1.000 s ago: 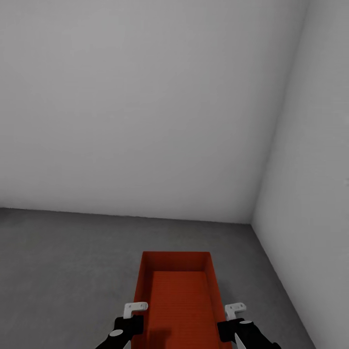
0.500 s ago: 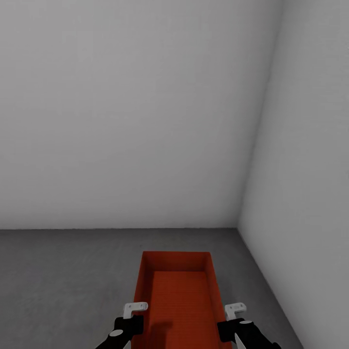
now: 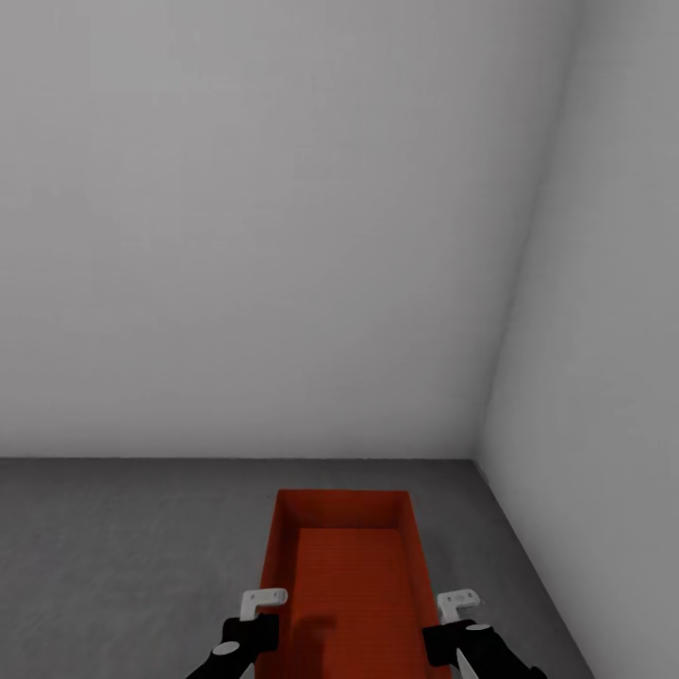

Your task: Move the two storage containers from the living room to the garage. In the garage, place one container on the floor and stack the other container on top of it (either order is fine).

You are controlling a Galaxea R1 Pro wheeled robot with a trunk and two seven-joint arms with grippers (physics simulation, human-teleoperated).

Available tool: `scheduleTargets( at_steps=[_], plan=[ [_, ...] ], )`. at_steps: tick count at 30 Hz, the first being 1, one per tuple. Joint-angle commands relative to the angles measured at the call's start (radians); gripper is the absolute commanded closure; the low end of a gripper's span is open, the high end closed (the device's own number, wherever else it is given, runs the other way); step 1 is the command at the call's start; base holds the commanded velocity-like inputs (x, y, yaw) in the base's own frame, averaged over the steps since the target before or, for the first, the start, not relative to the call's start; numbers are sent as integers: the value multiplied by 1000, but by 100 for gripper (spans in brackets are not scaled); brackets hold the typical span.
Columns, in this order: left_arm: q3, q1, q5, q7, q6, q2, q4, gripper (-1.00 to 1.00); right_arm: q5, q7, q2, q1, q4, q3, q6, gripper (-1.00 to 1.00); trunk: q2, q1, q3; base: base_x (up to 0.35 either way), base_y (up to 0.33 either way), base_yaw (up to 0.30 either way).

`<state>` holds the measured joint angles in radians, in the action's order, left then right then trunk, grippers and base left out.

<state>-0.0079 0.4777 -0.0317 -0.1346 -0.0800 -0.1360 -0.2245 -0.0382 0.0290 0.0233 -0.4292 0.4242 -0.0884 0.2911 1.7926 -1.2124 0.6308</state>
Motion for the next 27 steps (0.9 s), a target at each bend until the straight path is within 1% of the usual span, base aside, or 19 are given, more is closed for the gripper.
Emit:
scheduleTargets(
  at_steps=[1,6,16,27],
  plan=[
    [-11,1,-4,-3,-3,42,0,100,8,8,-9,0,2,-7,7,100,0,-1,2,343,0,172],
    [-11,1,-4,-3,-3,42,1,100,8,8,-9,0,2,-6,7,100,0,-1,3,343,0,86],
    [-11,1,-4,-3,-3,42,1,100,7,8,-10,0,2,-6,7,100,0,-1,4,343,-6,12],
    [-11,1,-4,-3,-3,42,1,100,7,8,-10,0,3,-7,7,100,0,-1,4,333,-105,1]
  ],
)
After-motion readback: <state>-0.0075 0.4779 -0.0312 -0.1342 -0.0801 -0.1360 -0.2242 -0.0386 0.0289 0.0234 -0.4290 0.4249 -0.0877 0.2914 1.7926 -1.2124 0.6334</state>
